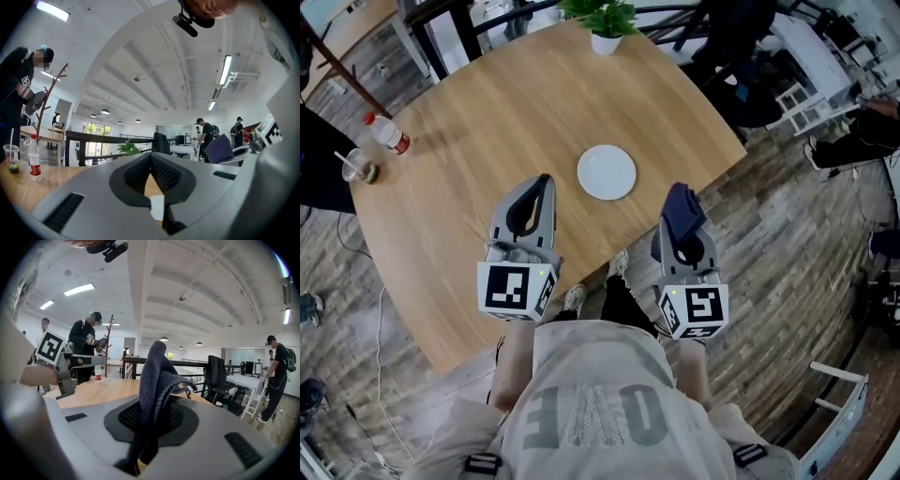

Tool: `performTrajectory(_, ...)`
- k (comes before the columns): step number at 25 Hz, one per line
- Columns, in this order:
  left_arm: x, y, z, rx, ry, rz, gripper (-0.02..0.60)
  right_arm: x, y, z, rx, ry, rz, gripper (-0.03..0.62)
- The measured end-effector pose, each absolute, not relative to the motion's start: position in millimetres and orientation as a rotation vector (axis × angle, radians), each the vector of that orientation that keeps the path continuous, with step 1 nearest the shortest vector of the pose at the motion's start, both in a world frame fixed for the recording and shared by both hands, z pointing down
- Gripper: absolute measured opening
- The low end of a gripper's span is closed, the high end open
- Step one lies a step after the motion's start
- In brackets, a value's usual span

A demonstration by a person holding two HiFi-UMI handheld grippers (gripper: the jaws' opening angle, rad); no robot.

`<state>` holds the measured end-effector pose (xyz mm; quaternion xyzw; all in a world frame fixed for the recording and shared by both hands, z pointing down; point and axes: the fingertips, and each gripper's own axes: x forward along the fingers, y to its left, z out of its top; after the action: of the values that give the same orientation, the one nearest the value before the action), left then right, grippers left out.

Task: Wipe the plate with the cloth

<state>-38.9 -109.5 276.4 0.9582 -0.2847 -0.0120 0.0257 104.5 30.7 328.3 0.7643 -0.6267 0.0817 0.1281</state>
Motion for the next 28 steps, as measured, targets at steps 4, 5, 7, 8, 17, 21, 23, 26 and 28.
performTrajectory(4,-30.3,-127.5,273.4,2.924,-0.991,-0.037,0.006,120.2,-0.7,329.8,2.13,-1.914,0.223,0.055)
performTrajectory(5,-24.4,-131.4,272.0,2.917,-1.006,-0.039,0.008,126.5,-7.9,328.7,2.111,-1.928,0.213,0.055)
performTrajectory(7,-10.6,-140.0,268.5,2.906,-1.038,-0.047,0.008,141.7,-23.6,325.2,2.078,-1.958,0.187,0.055)
performTrajectory(8,-4.4,-144.7,267.6,2.896,-1.06,-0.049,0.008,149.1,-31.2,324.2,2.062,-1.978,0.178,0.055)
performTrajectory(17,44.9,-165.4,276.5,2.791,-1.231,-0.004,0.008,211.9,-62.4,341.0,1.95,-2.15,0.218,0.055)
performTrajectory(21,44.5,-170.2,284.8,2.682,-1.262,-0.004,0.008,219.3,-75.9,352.2,1.859,-2.213,0.203,0.055)
performTrajectory(23,38.6,-175.1,306.5,2.557,-1.238,0.028,0.011,214.9,-82.8,354.3,1.821,-2.244,0.205,0.055)
performTrajectory(26,31.7,-181.1,352.2,2.345,-1.141,0.054,0.124,204.6,-92.1,354.8,1.759,-2.283,0.175,0.055)
performTrajectory(28,31.3,-182.0,388.1,2.217,-1.059,0.072,0.178,200.7,-97.1,358.6,1.72,-2.288,0.152,0.055)
